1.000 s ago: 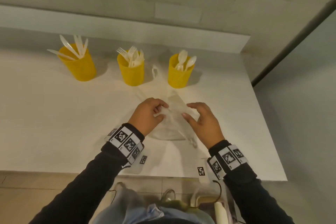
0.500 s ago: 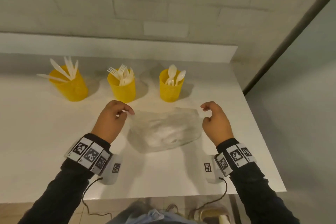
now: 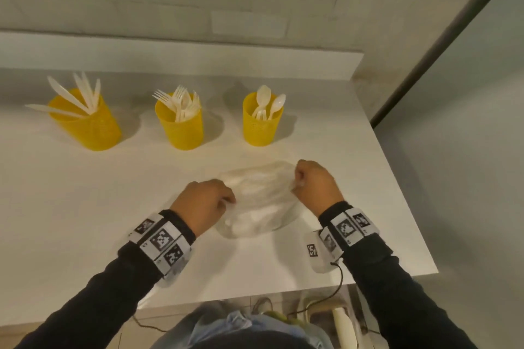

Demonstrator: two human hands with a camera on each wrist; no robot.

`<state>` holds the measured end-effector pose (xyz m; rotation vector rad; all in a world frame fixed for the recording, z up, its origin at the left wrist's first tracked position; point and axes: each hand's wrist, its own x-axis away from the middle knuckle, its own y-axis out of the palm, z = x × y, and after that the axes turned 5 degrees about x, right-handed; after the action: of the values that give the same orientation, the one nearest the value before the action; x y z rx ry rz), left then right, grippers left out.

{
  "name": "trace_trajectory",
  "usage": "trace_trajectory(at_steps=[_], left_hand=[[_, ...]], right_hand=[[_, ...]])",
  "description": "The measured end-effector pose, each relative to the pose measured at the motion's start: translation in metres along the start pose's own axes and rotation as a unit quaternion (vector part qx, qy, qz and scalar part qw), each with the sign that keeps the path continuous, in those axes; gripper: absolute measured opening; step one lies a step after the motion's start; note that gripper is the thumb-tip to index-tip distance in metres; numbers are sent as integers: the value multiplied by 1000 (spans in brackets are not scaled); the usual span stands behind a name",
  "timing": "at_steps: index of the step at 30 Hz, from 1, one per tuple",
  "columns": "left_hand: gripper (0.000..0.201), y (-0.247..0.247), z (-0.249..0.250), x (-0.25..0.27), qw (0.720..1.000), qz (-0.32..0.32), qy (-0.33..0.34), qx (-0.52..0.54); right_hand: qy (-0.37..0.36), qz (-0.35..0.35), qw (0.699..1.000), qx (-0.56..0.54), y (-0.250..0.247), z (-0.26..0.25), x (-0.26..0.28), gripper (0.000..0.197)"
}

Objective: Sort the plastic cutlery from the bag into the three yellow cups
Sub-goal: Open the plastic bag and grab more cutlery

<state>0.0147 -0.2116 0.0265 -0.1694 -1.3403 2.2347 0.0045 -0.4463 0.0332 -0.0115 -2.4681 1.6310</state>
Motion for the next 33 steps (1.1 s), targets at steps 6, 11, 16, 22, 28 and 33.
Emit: trace_trajectory(at_steps=[6,11,16,22,28,33], left_hand=[[39,-36,-13,17,990,110,57,66],[66,-36,-15,19,981,116,-119,96],[28,-37,-19,-5,955,202,-164,145],[78,-41,-19,-2,964,176,-109,165],[101,-31,-19,23,913,112,-138,366],[93,-27,-19,23,770,162,-146,600]], right_hand=[[113,42,985,-124,-29,28,3,25],[70,44,956,-281,-48,16,20,26],[54,4,885,-463,-51,-2,37,34],[107,-18,846,-521,-27,-10,40,47],[119,-74,713,-687,-14,-17,44,39],[35,-135,907,-397,-5,-28,39,23]])
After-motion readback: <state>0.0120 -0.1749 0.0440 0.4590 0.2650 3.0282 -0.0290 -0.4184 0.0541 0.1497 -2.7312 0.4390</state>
